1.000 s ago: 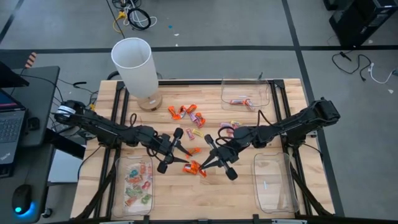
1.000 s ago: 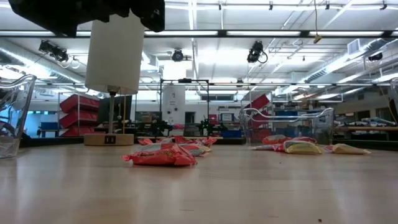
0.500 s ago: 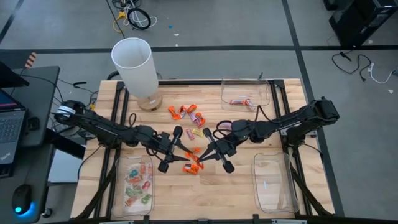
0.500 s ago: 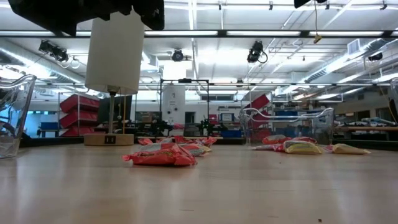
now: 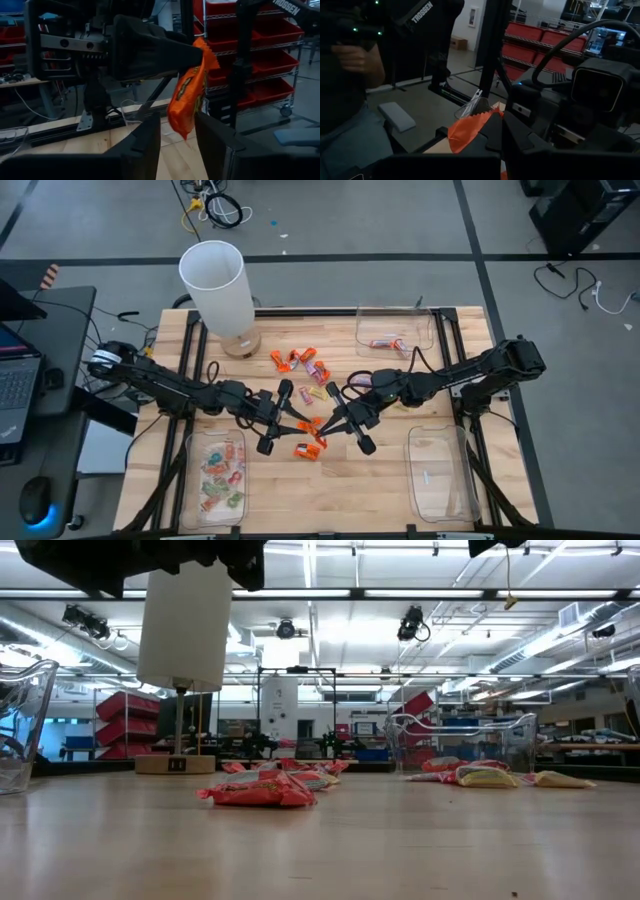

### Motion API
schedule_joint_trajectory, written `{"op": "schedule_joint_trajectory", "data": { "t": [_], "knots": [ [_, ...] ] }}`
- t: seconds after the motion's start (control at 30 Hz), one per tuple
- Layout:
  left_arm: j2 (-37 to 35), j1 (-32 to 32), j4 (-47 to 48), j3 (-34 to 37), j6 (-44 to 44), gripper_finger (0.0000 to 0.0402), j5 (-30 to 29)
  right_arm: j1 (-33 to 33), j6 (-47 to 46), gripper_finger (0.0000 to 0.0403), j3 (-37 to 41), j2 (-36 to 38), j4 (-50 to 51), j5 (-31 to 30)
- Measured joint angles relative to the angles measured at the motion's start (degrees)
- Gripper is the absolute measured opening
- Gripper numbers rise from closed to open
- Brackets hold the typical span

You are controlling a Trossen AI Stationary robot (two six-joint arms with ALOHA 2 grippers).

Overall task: Sort candy
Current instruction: Put the small orange chocolate bar into the top right transparent bin

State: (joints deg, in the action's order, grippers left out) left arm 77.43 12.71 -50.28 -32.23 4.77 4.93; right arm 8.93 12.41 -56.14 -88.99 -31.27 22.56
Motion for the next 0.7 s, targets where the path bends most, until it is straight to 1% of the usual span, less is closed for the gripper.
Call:
{"op": "schedule_joint_trajectory", "data": {
  "t": [0.13,0.33,0.5,0.57,0.7],
  "knots": [
    [0.0,0.0,0.0,0.0,0.91,0.0088,-0.18,0.0,0.25,0.0,0.0,0.0,0.06,-0.03],
    [0.0,-0.02,0.17,0.0,0.94,0.0011,-0.28,0.04,0.2,0.0,0.0,0.04,1.88,-1.58],
    [0.0,0.0,0.42,0.0,0.93,0.0004,-0.55,0.09,-2.39,0.0011,-0.02,0.24,5.55,-6.92],
    [0.0,0.0,1.11,0.0,0.73,0.0002,-1.04,0.13,-3.33,0.0025,-0.02,0.81,7.48,-9.23],
    [-0.24,0.02,4.06,0.0,-0.25,0.0002,-4.62,0.07,-4.86,0.0059,-0.02,3.89,14.78,-15.61]
  ]
}}
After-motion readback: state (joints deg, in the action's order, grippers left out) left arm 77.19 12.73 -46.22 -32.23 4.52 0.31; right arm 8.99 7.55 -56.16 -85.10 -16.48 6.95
